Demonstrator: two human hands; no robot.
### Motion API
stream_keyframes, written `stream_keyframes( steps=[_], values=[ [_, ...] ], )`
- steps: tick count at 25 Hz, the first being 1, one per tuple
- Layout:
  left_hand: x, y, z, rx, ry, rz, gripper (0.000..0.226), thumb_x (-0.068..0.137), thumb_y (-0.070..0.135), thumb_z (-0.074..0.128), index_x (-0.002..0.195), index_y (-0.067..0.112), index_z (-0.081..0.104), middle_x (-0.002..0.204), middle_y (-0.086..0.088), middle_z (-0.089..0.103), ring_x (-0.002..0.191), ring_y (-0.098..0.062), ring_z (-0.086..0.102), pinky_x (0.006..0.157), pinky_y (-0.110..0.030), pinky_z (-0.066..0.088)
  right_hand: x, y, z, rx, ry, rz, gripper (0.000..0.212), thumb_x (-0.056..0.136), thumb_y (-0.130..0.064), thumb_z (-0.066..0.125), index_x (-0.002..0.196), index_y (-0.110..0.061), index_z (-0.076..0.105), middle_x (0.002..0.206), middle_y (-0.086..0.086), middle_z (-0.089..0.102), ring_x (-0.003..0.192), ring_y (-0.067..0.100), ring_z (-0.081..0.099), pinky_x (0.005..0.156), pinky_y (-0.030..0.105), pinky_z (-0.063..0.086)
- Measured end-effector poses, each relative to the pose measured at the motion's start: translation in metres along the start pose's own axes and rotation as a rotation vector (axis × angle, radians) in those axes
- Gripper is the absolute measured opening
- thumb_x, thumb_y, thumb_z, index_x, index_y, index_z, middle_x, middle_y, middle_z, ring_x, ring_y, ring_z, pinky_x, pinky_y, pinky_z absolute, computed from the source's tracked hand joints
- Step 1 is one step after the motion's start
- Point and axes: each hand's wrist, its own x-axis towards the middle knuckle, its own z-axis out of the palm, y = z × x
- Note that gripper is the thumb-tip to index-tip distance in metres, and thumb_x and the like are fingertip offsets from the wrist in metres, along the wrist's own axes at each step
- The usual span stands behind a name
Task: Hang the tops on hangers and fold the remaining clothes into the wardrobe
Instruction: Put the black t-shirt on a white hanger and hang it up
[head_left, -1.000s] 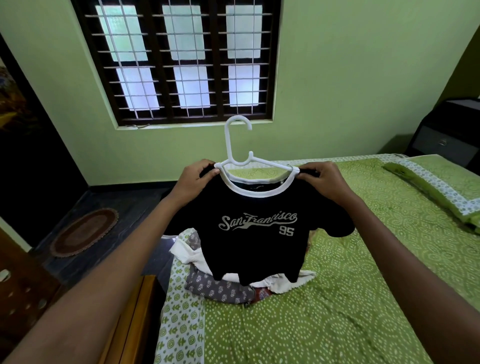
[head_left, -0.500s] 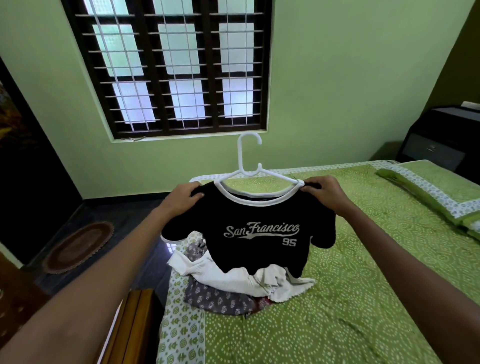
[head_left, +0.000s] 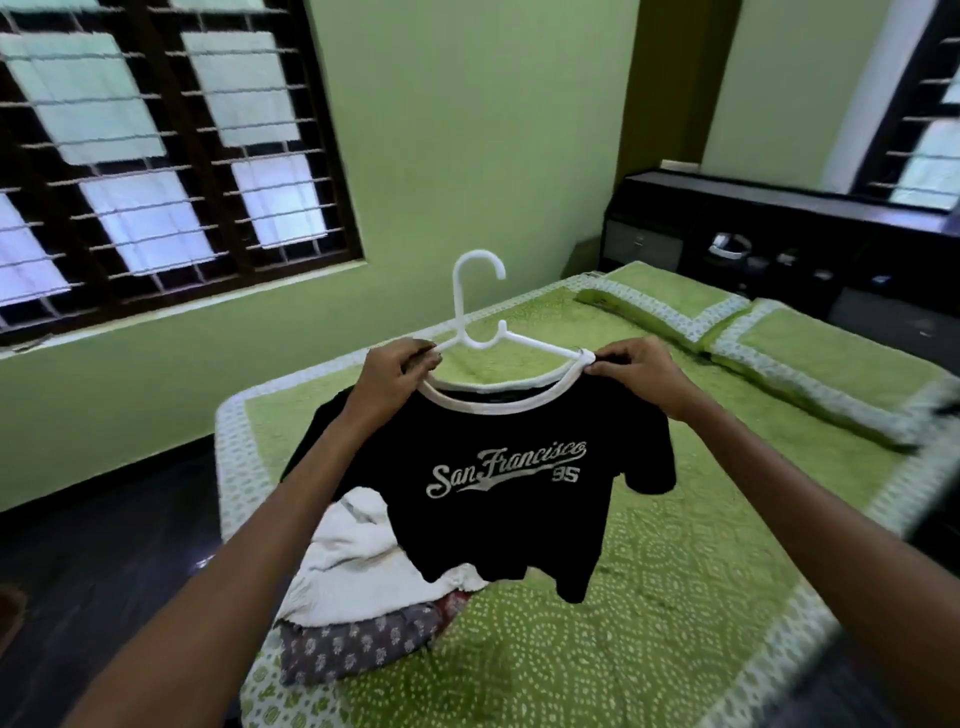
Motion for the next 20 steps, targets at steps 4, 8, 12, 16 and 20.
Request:
stream_keyframes(
  steps=[4, 8, 12, 16, 20],
  values=[
    [0.016, 0.042, 0.053, -0.114, -0.043, 0.119, 0.017, 0.085, 0.007, 0.065, 0.095, -0.004, 0.07, 0.084, -0.016, 0.068, 0.072, -0.005, 0.053, 0.065, -0.007, 0.036, -0.024, 0.014, -0.051, -0.12, 0.041, -0.013, 0.01, 0.085, -0.011, 0.067, 0.091, -0.009, 0.074, 0.082, 0.008, 0.07, 0.07, 0.014, 0.06, 0.058, 0.017, 0.044],
    [0.03, 0.092, 0.102, -0.146, -0.178, 0.158, 0.012, 0.087, 0.011, 0.064, 0.093, 0.002, 0.07, 0.082, -0.006, 0.064, 0.07, -0.003, 0.052, 0.063, -0.009, 0.035, -0.059, 0.047, -0.116, -0.161, 0.16, 0.008, 0.014, 0.086, -0.009, 0.066, 0.097, -0.006, 0.073, 0.087, 0.005, 0.069, 0.078, 0.014, 0.061, 0.065, 0.019, 0.045],
    [0.043, 0.14, 0.143, -0.206, -0.276, 0.114, 0.014, 0.094, 0.017, 0.054, 0.095, 0.012, 0.067, 0.089, -0.004, 0.065, 0.078, -0.011, 0.056, 0.065, -0.008, 0.036, -0.09, 0.09, -0.179, -0.106, 0.225, 0.088, 0.013, 0.085, -0.009, 0.066, 0.093, -0.002, 0.073, 0.088, 0.012, 0.07, 0.075, 0.012, 0.059, 0.065, 0.02, 0.043],
    [0.066, 0.215, 0.204, -0.267, -0.313, 0.127, 0.022, 0.096, 0.022, 0.051, 0.106, 0.009, 0.066, 0.097, -0.001, 0.065, 0.081, 0.0, 0.056, 0.068, -0.003, 0.037, -0.122, 0.127, -0.247, -0.009, 0.3, 0.133, 0.015, 0.084, -0.005, 0.067, 0.096, -0.013, 0.071, 0.078, -0.003, 0.068, 0.062, -0.004, 0.059, 0.062, 0.012, 0.045],
    [0.083, 0.292, 0.272, -0.34, -0.415, 0.231, 0.025, 0.093, 0.022, 0.058, 0.115, 0.011, 0.063, 0.102, 0.004, 0.064, 0.088, 0.001, 0.059, 0.076, -0.002, 0.041, -0.149, 0.159, -0.309, 0.019, 0.354, 0.181, 0.017, 0.085, -0.004, 0.066, 0.099, -0.009, 0.07, 0.062, -0.021, 0.067, 0.058, -0.008, 0.059, 0.059, 0.009, 0.045]
  ],
)
